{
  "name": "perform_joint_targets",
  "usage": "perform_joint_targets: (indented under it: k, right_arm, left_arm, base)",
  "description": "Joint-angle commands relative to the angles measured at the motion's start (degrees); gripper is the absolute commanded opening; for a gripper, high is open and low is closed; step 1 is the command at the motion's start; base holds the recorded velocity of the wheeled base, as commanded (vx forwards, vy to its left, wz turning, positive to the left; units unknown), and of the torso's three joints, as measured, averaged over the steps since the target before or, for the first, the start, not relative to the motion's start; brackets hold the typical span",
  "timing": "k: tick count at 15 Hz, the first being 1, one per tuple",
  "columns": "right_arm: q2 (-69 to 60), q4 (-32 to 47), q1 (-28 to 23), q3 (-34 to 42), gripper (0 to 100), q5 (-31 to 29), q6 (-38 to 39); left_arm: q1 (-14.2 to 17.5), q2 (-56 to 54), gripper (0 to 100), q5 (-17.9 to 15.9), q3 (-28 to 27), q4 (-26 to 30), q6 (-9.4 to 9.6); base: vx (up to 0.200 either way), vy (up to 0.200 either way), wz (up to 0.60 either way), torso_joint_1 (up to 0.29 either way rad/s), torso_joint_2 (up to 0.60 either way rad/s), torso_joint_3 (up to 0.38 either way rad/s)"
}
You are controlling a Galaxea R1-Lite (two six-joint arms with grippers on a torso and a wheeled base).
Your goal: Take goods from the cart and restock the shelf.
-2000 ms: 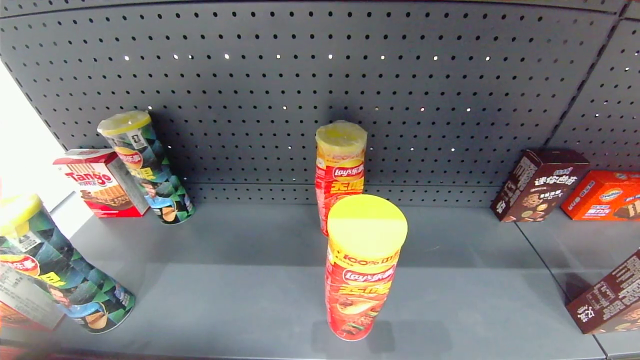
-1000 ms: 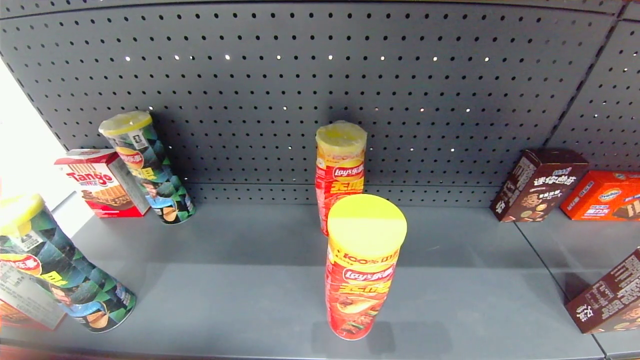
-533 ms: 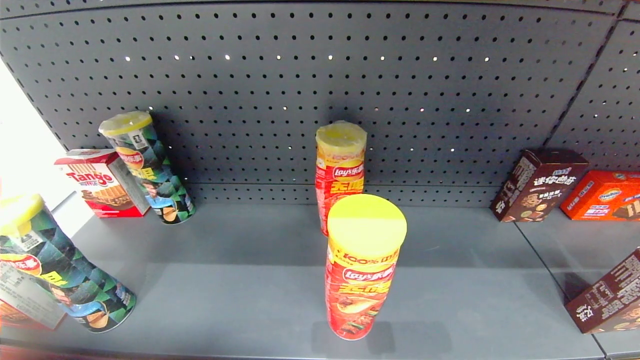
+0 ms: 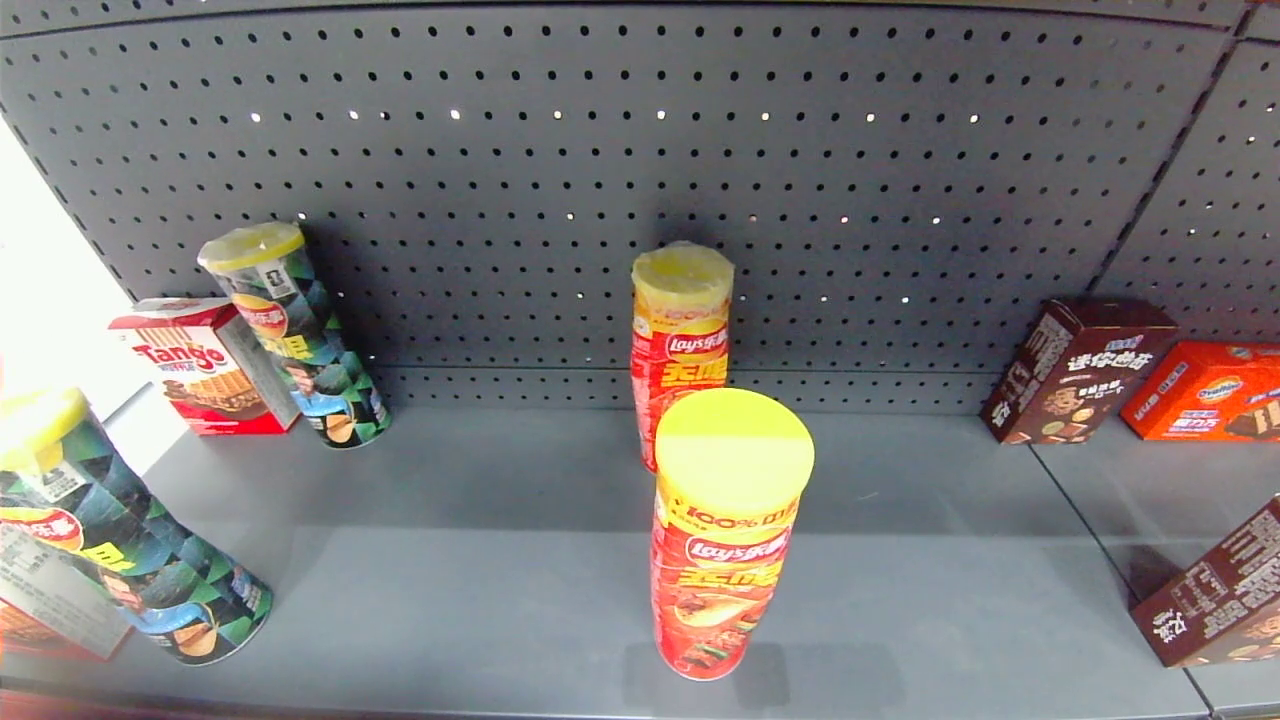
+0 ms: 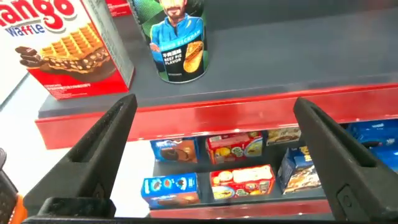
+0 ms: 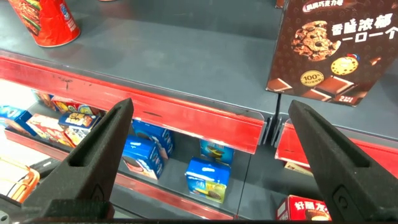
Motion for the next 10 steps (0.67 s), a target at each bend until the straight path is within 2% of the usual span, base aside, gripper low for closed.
perform_joint_targets:
  k: [1, 2, 3, 4, 5, 6, 8, 10]
  right_arm:
    - [0.07, 0.00, 0.00, 0.00, 100, -0.04, -0.10]
    - [0.07, -0.36, -0.97, -0.18, 100, 0.14, -0.45]
    - [3.15, -1.06, -1.23, -10.11, 100, 0.05, -0.89]
    - [12.47, 0.61, -1.05, -18.11, 100, -0.13, -0.10]
    - [18.35, 2.19, -0.44, -21.97, 100, 0.40, 0.42]
    - [22.75, 2.54, 0.62, -27.60, 100, 4.09, -0.19]
    - [31.01, 0.79, 0.88, -32.43, 100, 6.99, -0.63]
    - [40.06, -0.09, 3.16, -37.79, 100, 9.54, -6.96]
  left_arm:
    - [0.00, 0.30, 100, 0.37, 0.00, 0.11, -1.08]
    - [-0.09, 0.30, 100, 0.02, 0.00, 0.11, -0.99]
    - [-0.09, 0.30, 100, -0.07, 0.00, 0.11, -0.99]
    - [-0.09, 0.30, 100, 0.02, 0.00, 0.11, -0.99]
    - [-0.18, 0.30, 100, -0.07, 0.00, 0.11, -0.90]
    - [-0.18, 0.21, 100, -0.24, 0.00, 0.11, -0.38]
    - [-0.18, 0.21, 100, -0.24, 0.00, 0.11, -0.46]
    - [-0.18, 0.21, 100, -0.15, 0.00, 0.20, -0.73]
  base:
    - [0.000, 0.000, 0.00, 0.000, 0.00, 0.000]
    - [0.000, 0.000, 0.00, 0.000, 0.00, 0.000]
    - [0.000, 0.000, 0.00, 0.000, 0.00, 0.000]
    - [0.000, 0.000, 0.00, 0.000, 0.00, 0.000]
    - [0.000, 0.000, 0.00, 0.000, 0.00, 0.000]
    - [0.000, 0.000, 0.00, 0.000, 0.00, 0.000]
    - [0.000, 0.000, 0.00, 0.000, 0.00, 0.000]
    - [0.000, 0.000, 0.00, 0.000, 0.00, 0.000]
